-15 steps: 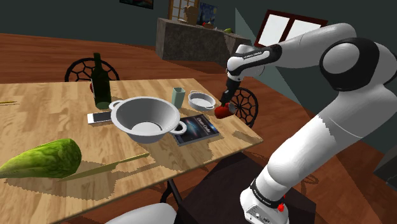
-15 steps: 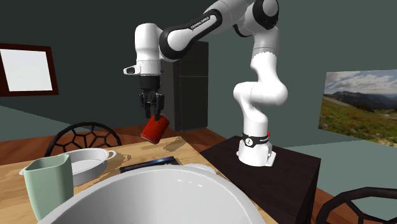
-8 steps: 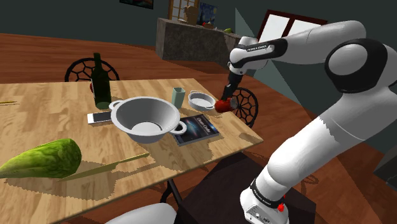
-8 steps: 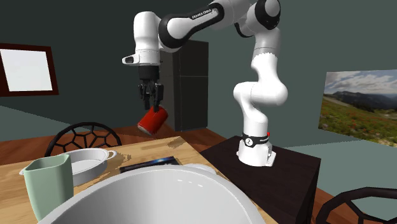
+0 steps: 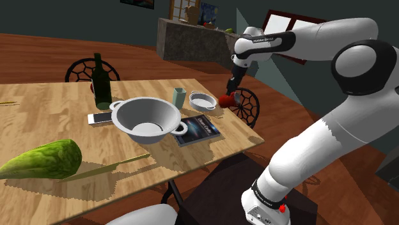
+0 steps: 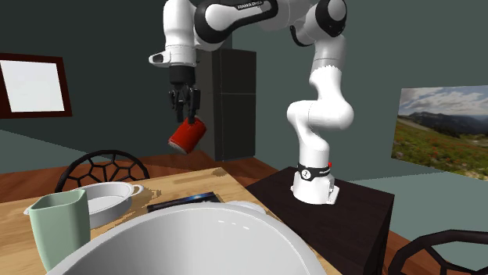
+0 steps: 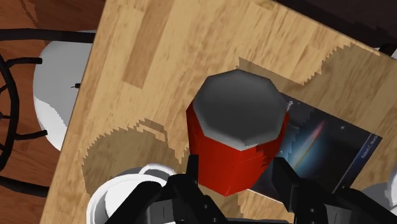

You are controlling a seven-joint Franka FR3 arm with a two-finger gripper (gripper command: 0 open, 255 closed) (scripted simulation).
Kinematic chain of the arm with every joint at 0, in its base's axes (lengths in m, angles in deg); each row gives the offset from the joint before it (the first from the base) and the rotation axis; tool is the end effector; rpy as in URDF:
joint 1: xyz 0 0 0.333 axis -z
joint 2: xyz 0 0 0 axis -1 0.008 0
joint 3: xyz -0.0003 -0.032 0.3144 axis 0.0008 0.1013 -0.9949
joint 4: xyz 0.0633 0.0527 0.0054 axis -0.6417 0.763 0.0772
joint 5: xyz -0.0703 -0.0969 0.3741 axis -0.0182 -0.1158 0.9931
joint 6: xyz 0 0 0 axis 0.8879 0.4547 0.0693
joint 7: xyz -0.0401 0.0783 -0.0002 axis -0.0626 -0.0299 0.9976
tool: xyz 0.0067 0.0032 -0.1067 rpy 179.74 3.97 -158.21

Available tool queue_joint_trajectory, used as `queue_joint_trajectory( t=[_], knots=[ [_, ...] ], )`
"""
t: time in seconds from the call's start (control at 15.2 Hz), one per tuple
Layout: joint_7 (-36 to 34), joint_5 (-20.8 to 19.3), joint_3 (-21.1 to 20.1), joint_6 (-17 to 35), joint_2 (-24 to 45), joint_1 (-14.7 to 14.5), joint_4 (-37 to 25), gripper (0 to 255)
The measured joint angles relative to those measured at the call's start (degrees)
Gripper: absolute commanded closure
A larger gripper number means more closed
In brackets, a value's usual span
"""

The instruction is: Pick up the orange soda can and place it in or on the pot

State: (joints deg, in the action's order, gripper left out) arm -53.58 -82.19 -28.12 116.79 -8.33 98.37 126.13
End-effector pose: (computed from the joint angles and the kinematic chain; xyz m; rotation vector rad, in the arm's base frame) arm 0.4098 -0.2563 0.4862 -3.1269 -0.0852 -0.0025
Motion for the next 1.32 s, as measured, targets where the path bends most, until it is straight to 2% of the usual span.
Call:
queue_joint_trajectory(
  t=[0.4,0.92,1.32],
  knots=[
    [-1.4,0.3,-1.1,-3.6,-0.3,-0.7,-3.3,255],
    [-11.7,2.7,-7.8,-4.5,2.6,-5.5,-6.7,255],
    [-18.1,4.3,-11.7,-6.2,7.4,-8.6,-13.1,255]
  ],
)
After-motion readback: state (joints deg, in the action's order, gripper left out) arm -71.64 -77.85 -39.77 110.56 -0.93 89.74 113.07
